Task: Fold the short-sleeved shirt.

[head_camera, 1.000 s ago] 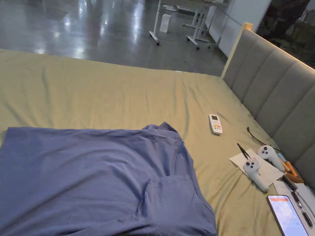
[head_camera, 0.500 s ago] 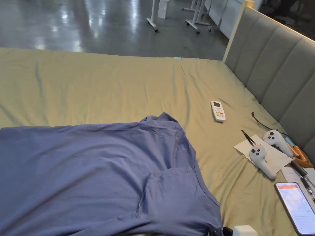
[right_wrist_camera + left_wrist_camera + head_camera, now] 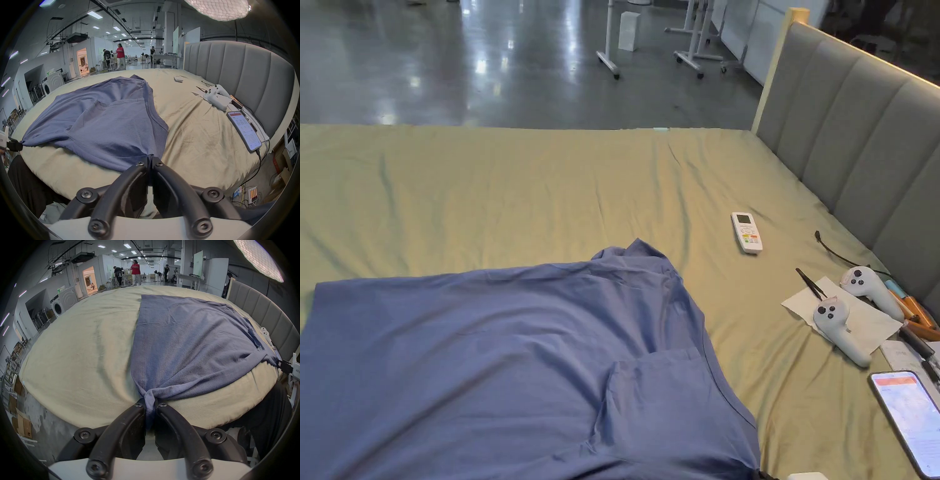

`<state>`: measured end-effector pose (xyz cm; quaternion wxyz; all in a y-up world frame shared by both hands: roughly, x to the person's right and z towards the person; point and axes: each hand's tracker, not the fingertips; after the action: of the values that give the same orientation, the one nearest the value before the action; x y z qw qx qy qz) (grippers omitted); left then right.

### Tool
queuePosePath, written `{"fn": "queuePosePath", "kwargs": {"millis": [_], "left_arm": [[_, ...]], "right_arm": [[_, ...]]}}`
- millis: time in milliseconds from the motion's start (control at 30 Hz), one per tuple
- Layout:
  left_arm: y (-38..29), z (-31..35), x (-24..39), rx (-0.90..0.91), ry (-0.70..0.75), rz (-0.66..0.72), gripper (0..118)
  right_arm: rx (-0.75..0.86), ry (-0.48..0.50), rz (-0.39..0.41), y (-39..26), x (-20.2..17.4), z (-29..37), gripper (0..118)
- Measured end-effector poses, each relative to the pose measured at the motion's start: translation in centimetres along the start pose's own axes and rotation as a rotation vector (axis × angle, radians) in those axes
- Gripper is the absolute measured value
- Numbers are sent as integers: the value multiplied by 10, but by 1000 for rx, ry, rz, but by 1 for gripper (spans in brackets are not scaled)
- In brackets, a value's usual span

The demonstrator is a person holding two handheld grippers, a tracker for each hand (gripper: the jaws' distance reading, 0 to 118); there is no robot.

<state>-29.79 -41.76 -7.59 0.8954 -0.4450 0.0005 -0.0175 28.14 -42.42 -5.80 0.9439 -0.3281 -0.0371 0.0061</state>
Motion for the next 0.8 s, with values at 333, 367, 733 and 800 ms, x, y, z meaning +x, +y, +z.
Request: {"fn": "queuePosePath", "kwargs": {"millis": [333,367,733,800], "left_arm": [[8,33,-12,171,-37,94,6],[13,38,-13,186,-47,98,6],[96,12,-36,243,-59,12,6],[124,-4,-37,247,-59,20,6]], "right_arm": [[73,18,-24,18,7,28,3],[93,19,-4,23,6,33,3],[187,49,-12,109,9,12,3],[190,61,-50,133,10,-11,3]]}}
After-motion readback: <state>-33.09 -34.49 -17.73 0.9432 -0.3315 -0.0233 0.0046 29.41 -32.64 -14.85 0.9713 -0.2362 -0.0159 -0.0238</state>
